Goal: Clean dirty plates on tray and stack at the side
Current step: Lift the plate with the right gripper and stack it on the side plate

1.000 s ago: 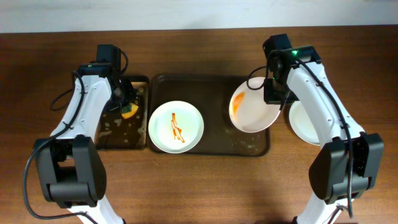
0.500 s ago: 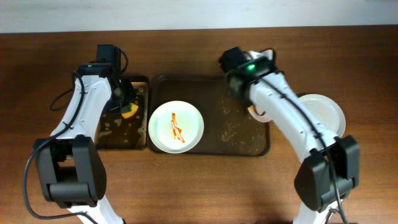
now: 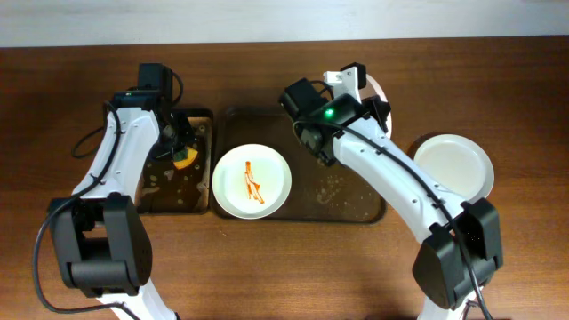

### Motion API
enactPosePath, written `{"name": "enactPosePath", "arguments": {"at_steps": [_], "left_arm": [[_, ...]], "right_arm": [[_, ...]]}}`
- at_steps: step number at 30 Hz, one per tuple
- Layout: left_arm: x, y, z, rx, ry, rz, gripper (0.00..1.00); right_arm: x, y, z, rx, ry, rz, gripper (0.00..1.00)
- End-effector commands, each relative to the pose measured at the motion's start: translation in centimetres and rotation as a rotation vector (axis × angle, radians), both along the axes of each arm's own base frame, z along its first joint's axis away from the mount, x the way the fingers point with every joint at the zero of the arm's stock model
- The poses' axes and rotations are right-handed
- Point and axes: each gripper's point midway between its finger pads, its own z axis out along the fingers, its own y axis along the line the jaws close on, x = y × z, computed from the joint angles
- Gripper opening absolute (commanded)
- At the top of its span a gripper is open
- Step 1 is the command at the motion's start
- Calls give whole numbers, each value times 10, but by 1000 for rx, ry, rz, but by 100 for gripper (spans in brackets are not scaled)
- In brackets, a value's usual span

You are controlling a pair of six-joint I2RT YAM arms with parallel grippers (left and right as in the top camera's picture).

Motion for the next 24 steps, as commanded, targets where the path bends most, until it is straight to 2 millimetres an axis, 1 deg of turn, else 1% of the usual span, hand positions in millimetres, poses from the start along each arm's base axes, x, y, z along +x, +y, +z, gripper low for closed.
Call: {"name": "enactPosePath", "arguments": {"at_steps": [1, 3, 4, 6, 7, 9, 11, 14, 15, 16, 19, 22, 24], "left_arm": [[2, 4, 12, 18, -31, -6, 0], [2, 4, 12, 18, -31, -5, 0], [2, 4, 12, 18, -31, -5, 0], [2, 4, 12, 18, -31, -5, 0], [2, 4, 12, 18, -31, -5, 0], [2, 4, 12, 18, -31, -5, 0], [2, 4, 12, 18, -31, -5, 0], [2, 4, 12, 18, -31, -5, 0], [2, 4, 12, 18, -31, -5, 0], [2, 4, 12, 17, -31, -6, 0], [2, 4, 12, 17, -31, -6, 0], [2, 4, 12, 17, -31, -6, 0], [2, 4, 12, 17, -30, -6, 0]], "right_arm": [[4, -17, -25, 256, 43, -89, 4], [4, -34, -41, 399, 101, -145, 4], [3, -42, -46, 458, 115, -173, 4], [2, -64, -55, 621, 140, -246, 4], [1, -72, -56, 667, 145, -267, 4], [-3, -98, -63, 798, 155, -348, 4], [-12, -130, -69, 908, 160, -444, 4], [-26, -172, -80, 999, 160, -534, 4], [-35, -191, -85, 1020, 149, -586, 4], [-42, -205, -89, 1032, 142, -620, 4], [-59, -234, -107, 1077, 125, -692, 4], [-77, -253, -128, 1091, 116, -765, 4], [-87, -261, -140, 1097, 112, -800, 4]]}}
